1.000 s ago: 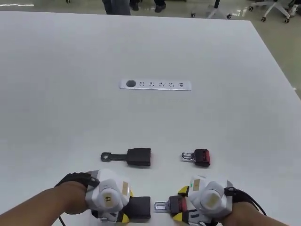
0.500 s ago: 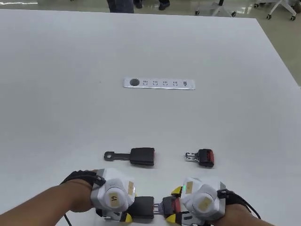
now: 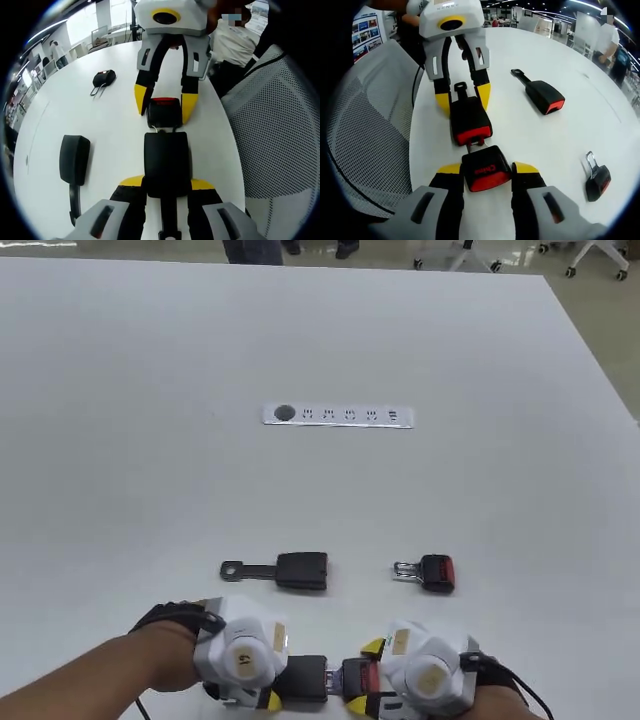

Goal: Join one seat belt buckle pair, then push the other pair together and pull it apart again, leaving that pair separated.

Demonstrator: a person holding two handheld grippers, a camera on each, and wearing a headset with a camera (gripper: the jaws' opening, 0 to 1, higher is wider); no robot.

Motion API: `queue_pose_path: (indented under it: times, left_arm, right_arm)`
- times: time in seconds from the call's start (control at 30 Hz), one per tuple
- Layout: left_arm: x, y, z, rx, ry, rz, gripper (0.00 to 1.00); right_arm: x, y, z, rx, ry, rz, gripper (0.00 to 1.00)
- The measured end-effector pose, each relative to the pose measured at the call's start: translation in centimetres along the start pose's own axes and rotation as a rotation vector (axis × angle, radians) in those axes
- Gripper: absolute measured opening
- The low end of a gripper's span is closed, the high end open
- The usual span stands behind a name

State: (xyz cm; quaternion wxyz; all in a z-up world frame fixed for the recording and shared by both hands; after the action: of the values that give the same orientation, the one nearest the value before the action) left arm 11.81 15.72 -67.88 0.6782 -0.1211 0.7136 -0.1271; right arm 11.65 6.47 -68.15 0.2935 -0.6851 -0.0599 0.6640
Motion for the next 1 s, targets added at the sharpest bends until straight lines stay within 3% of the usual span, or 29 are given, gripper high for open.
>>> queue_pose_path:
  times: [0.2, 0.33, 0.4, 1.0]
  left_arm:
    - [0.1, 0.0, 0.0, 0.01, 0.002, 0.009, 0.32]
    - [0.1, 0.0, -0.1, 0.015, 0.007, 0.016, 0.32]
    - [-0.2, -0.1, 0.0, 0.018, 0.004, 0.014, 0.32]
    - [-0.1, 0.0, -0.3, 0.01, -0.004, -0.01, 0.33]
  right_arm:
    - [0.2, -0.1, -0.1, -0.009, -0.003, -0.001, 0.34]
    - [1.0, -1.3, 0.3, -0.005, -0.015, -0.013, 0.34]
    - [0.9, -1.0, 0.2, -0.006, -0.015, 0.008, 0.34]
    - [0.5, -1.1, -0.4, -0.028, -0.018, -0.017, 0.35]
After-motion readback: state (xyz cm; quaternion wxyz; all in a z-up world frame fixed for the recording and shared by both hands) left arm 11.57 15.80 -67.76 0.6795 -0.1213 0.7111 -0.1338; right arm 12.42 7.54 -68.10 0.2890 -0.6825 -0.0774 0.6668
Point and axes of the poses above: the centre of the closed fingertips' face, and the gripper's own axes: x roughly forward along the fingers, z roughly to its left, y roughly out of its underside, the point moved 2 cm from there along -x, roughly backward along the fingers, and after that the axes turned 9 degrees about z, right-handed, at the moved point
